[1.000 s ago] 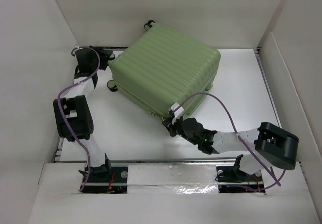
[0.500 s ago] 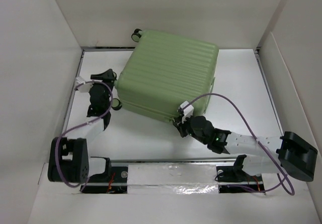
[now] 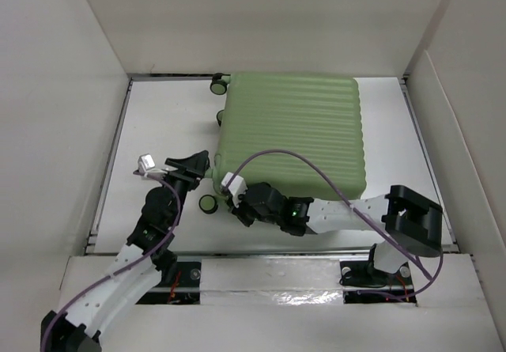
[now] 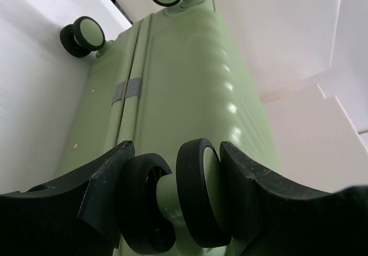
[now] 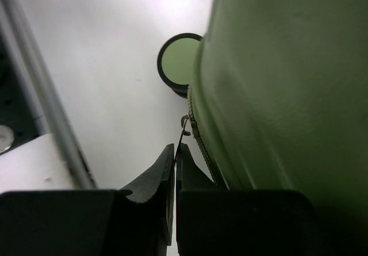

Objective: Pack the luggage

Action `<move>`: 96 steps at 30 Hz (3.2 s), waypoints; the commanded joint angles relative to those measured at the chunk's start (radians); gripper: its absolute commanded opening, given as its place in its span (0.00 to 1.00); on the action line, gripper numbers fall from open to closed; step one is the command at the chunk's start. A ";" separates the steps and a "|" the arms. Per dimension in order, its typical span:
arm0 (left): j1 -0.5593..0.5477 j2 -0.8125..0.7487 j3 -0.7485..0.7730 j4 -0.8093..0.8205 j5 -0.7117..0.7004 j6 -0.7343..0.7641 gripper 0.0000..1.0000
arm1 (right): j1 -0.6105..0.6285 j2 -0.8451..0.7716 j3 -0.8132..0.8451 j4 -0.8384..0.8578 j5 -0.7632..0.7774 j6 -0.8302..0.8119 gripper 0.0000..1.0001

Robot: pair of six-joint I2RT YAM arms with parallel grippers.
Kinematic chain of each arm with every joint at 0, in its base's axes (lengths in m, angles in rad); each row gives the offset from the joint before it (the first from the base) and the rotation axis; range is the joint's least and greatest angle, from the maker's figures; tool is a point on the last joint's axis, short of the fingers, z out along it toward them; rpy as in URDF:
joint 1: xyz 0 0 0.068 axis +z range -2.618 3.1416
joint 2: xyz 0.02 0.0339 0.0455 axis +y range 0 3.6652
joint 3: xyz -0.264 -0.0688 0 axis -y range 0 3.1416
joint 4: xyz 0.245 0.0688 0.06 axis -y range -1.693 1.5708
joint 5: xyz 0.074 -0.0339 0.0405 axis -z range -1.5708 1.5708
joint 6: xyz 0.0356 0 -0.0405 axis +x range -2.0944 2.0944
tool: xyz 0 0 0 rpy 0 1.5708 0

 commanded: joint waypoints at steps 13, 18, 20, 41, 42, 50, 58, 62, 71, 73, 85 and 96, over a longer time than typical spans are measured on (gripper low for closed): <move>-0.385 0.376 0.064 0.198 0.033 0.175 0.00 | -0.245 -0.549 -0.292 -0.005 -0.232 0.013 0.00; -0.502 0.640 0.150 0.423 0.015 0.159 0.00 | -0.416 -0.628 -0.303 -0.071 -0.306 -0.022 0.00; -0.502 0.719 0.201 0.451 0.032 0.165 0.00 | -0.410 -0.602 -0.290 -0.082 -0.329 -0.004 0.00; -0.033 0.674 0.400 0.197 0.159 0.332 0.78 | -0.135 -0.665 -0.422 0.054 -0.067 0.050 0.00; 0.049 0.684 0.419 0.174 0.182 0.339 0.77 | -0.135 -0.672 -0.427 0.042 -0.077 0.051 0.00; 0.268 0.910 0.666 0.153 0.551 0.602 0.71 | -0.167 -0.783 -0.468 -0.022 -0.180 0.030 0.00; 0.230 1.231 1.332 -0.503 0.675 1.109 0.83 | -0.218 -0.803 -0.487 0.022 -0.234 0.022 0.00; 0.220 1.263 1.394 -0.526 0.650 1.133 0.86 | -0.227 -0.806 -0.482 0.013 -0.258 0.013 0.00; 0.220 1.431 1.632 -0.696 0.705 1.251 0.86 | -0.236 -0.812 -0.496 -0.002 -0.268 0.022 0.00; 0.220 1.448 1.672 -0.692 0.704 1.255 0.86 | -0.236 -0.803 -0.494 -0.001 -0.271 0.022 0.00; 0.188 1.557 1.818 -0.640 0.724 1.288 0.80 | -0.236 -0.800 -0.490 -0.084 -0.262 0.022 0.00; 0.179 1.637 1.845 -0.571 0.790 1.272 0.08 | -0.236 -0.961 -0.537 -0.222 -0.171 0.081 0.00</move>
